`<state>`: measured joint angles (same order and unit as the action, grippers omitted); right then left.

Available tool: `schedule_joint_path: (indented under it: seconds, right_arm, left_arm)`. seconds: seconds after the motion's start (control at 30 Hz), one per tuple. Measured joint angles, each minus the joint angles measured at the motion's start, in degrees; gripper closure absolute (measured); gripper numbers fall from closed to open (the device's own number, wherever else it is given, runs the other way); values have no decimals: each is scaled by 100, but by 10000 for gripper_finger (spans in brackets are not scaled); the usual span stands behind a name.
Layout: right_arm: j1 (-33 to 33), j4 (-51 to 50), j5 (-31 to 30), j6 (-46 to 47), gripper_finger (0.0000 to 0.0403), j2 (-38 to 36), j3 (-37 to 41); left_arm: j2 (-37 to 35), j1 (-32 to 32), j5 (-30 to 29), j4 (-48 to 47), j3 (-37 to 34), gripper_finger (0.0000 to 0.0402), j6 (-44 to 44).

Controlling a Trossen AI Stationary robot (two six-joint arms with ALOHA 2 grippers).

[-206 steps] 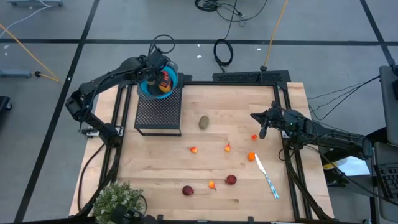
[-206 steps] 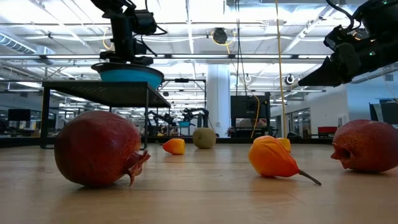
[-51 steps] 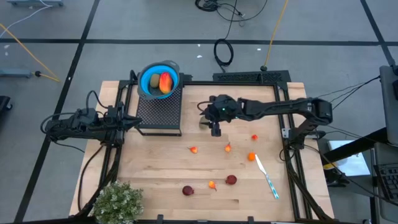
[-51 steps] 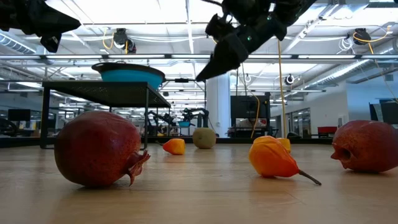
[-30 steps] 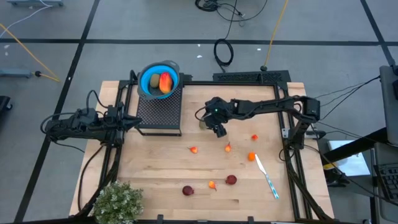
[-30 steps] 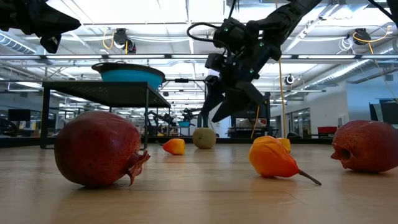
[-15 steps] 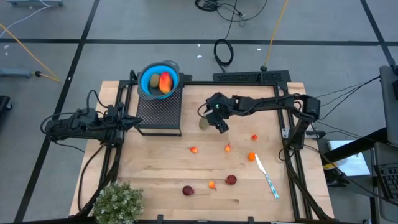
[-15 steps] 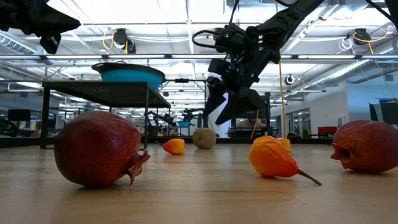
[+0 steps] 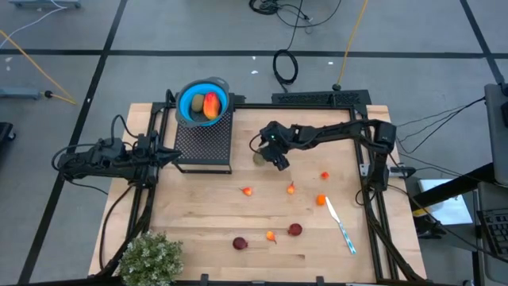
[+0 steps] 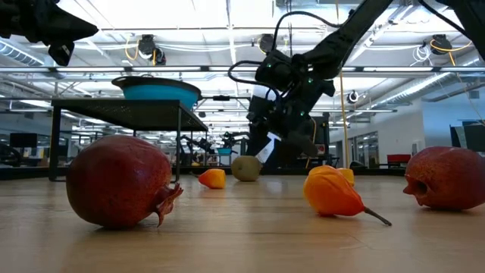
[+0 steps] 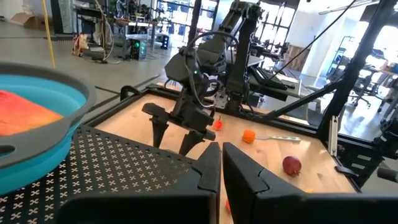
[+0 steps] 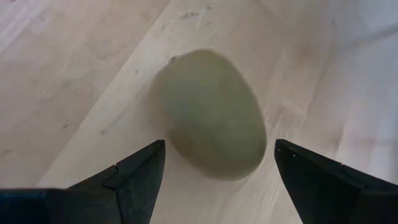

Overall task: Pick & Place Fruit
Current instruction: Put the kiwi into the blue strainer bowl on the shelf

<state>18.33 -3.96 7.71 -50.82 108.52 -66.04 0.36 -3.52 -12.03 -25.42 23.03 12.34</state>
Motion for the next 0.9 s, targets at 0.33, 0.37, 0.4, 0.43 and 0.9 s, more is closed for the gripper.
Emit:
schedule_joint_path:
  seconds: [0.33, 0.37, 0.4, 0.43, 0.9]
  right_arm:
    - [-20, 63, -15, -126, 105, 82, 0]
    - [-20, 111, -15, -104, 106, 82, 0]
    - [-20, 167, -15, -104, 106, 82, 0]
    - [-27, 220, -15, -102, 106, 82, 0]
    - [-191, 236, 2, 80, 164, 81, 0]
  left_arm:
    - [0, -1, -2, -1, 0, 383, -2]
    - [0, -1, -2, -1, 0, 380, -7]
    - [0, 1, -2, -1, 0, 378, -6]
    - [0, 1, -2, -1, 0, 377, -7]
    - [0, 0, -7, -1, 0, 376, 22]
